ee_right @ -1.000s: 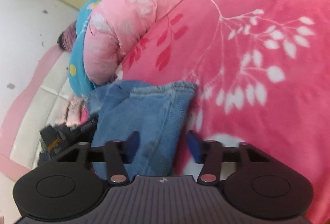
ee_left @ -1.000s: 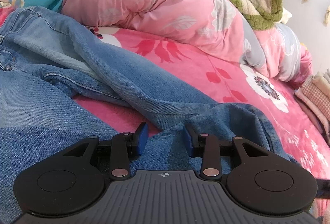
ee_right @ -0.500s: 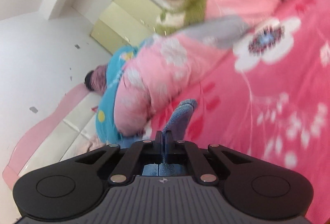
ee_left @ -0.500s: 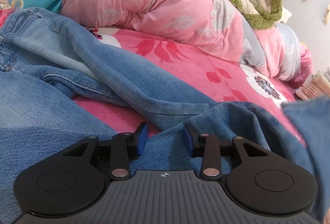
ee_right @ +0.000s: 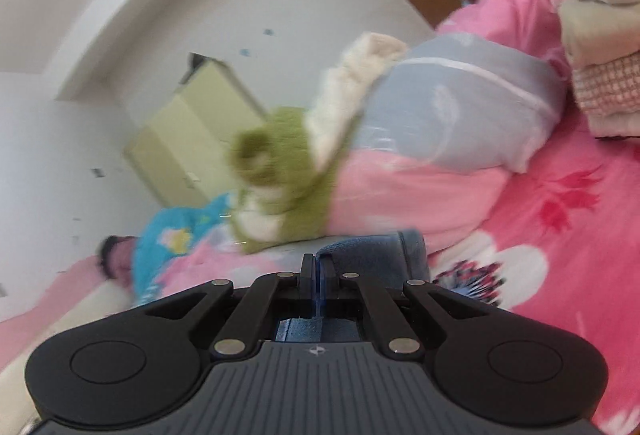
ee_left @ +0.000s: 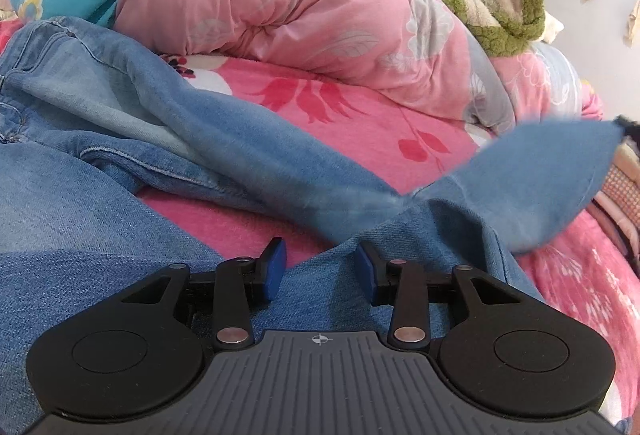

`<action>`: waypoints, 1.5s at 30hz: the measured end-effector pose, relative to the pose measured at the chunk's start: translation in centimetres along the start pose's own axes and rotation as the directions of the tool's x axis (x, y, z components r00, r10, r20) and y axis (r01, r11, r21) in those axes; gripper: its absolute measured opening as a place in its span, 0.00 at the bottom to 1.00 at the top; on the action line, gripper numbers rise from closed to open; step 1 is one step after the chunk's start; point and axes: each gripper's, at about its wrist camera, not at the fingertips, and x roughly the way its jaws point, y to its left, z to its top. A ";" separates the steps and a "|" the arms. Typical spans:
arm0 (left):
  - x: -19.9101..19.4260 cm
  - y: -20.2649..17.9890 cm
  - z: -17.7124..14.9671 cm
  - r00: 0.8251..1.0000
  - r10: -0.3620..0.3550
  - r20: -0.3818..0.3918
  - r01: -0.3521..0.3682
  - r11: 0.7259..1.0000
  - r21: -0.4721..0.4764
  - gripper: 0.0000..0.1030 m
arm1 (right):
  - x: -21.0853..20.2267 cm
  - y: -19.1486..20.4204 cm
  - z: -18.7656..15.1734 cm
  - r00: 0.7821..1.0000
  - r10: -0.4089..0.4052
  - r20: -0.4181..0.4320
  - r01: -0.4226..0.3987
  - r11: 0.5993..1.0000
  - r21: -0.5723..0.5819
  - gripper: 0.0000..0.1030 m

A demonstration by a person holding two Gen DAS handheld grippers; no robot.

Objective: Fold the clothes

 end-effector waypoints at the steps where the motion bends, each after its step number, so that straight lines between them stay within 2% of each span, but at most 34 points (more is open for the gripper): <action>1: 0.0 0.0 0.0 1.000 0.000 0.000 0.000 1.000 0.001 0.37 | 1.2 -0.8 0.1 1.000 -0.023 -0.006 0.023 1.000 0.013 0.01; 7: 0.0 -0.1 0.0 1.000 -0.004 -0.003 0.004 1.000 0.008 0.37 | 6.5 -4.9 1.1 0.992 -0.128 0.014 0.126 0.988 0.093 0.01; 10: 0.1 -0.1 -0.1 1.000 -0.006 -0.003 0.006 1.000 0.009 0.38 | 8.5 -5.9 2.0 0.986 -0.168 0.020 0.166 0.982 0.087 0.01; 12: 0.1 -0.1 -0.1 1.000 -0.007 -0.002 0.007 1.000 0.011 0.38 | 10.1 -6.3 2.1 0.973 -0.233 -0.005 0.233 0.971 0.054 0.02; 14: 0.2 -0.1 -0.1 1.000 -0.008 -0.002 0.008 1.000 0.012 0.38 | 11.5 -7.2 1.3 0.952 -0.300 -0.069 0.303 0.952 0.050 0.04; 15: 0.2 -0.1 -0.2 1.000 -0.008 -0.001 0.008 1.000 0.012 0.38 | 12.0 -7.8 0.7 0.936 -0.335 -0.113 0.343 0.938 0.060 0.09; 17: 0.2 -0.1 -0.2 1.000 -0.007 -0.001 0.007 1.000 0.013 0.38 | 12.3 -8.8 -0.4 0.890 -0.403 -0.213 0.425 0.902 0.072 0.23; 18: 0.2 -0.1 -0.2 1.000 -0.007 -0.001 0.007 1.000 0.013 0.38 | 11.8 -8.9 -0.8 0.877 -0.412 -0.246 0.439 0.896 0.067 0.33; 20: 0.2 -0.1 -0.2 1.000 -0.006 -0.001 0.006 1.000 0.013 0.38 | 9.6 -8.6 -1.2 0.868 -0.412 -0.277 0.440 0.897 0.043 0.38; 21: 0.2 -0.2 -0.1 1.000 -0.006 -0.001 0.006 1.000 0.012 0.38 | 8.4 -8.3 -1.3 0.864 -0.414 -0.287 0.440 0.897 0.029 0.45; 23: 0.1 -0.3 -0.1 1.000 -0.003 -0.002 0.003 1.000 0.010 0.38 | 5.0 -7.2 -0.8 0.858 -0.423 -0.291 0.442 0.897 -0.001 0.48; 25: 0.1 -0.3 -0.1 1.000 -0.001 -0.002 0.001 1.000 0.007 0.38 | 0.9 -5.7 -1.0 0.862 -0.417 -0.289 0.429 0.903 -0.024 0.50; 29: -0.1 -0.4 -0.1 1.000 0.001 -0.002 -0.001 1.000 0.004 0.38 | -6.5 -1.8 -1.8 0.893 -0.360 -0.268 0.358 0.932 -0.057 0.62; 30: -0.2 -0.4 -0.1 1.000 0.003 -0.001 -0.003 1.000 0.004 0.38 | -7.8 -0.7 -2.2 0.900 -0.336 -0.279 0.331 0.941 -0.064 0.64; 32: -0.4 -0.6 -0.2 1.000 0.008 0.004 -0.008 1.000 0.008 0.38 | -9.2 1.6 -3.7 0.895 -0.274 -0.351 0.262 0.962 -0.081 0.68; 33: -0.6 -0.7 -0.3 1.000 0.010 0.010 -0.010 1.000 0.015 0.39 | -9.7 2.7 -4.9 0.886 -0.241 -0.396 0.223 0.970 -0.093 0.70; 35: -1.1 -0.9 -0.6 1.000 0.013 0.023 -0.014 0.999 0.032 0.39 | -10.2 5.2 -8.3 0.851 -0.172 -0.496 0.131 0.984 -0.117 0.74; 38: -2.0 -1.4 -0.8 0.999 0.017 0.033 -0.019 0.998 0.062 0.41 | -10.3 8.0 -13.8 0.778 -0.073 -0.625 -0.006 0.992 -0.124 0.77; 40: -3.0 -1.6 -0.7 0.999 0.027 0.032 -0.029 0.998 0.059 0.42 | -10.2 9.6 -17.1 0.737 -0.045 -0.675 -0.081 0.985 -0.154 0.78; 41: -3.6 -1.6 -0.6 0.999 0.032 0.033 -0.033 0.998 0.052 0.42 | -10.0 10.0 -18.4 0.729 -0.054 -0.683 -0.093 0.980 -0.177 0.79; 43: -5.0 -1.6 -0.6 0.998 0.043 0.037 -0.045 0.998 0.033 0.43 | -9.3 10.1 -20.2 0.722 -0.097 -0.685 -0.068 0.975 -0.210 0.79; 45: -6.6 -1.4 -0.7 0.998 0.056 0.042 -0.057 0.998 0.012 0.44 | -8.6 9.8 -21.8 0.697 -0.113 -0.708 -0.040 0.980 -0.196 0.79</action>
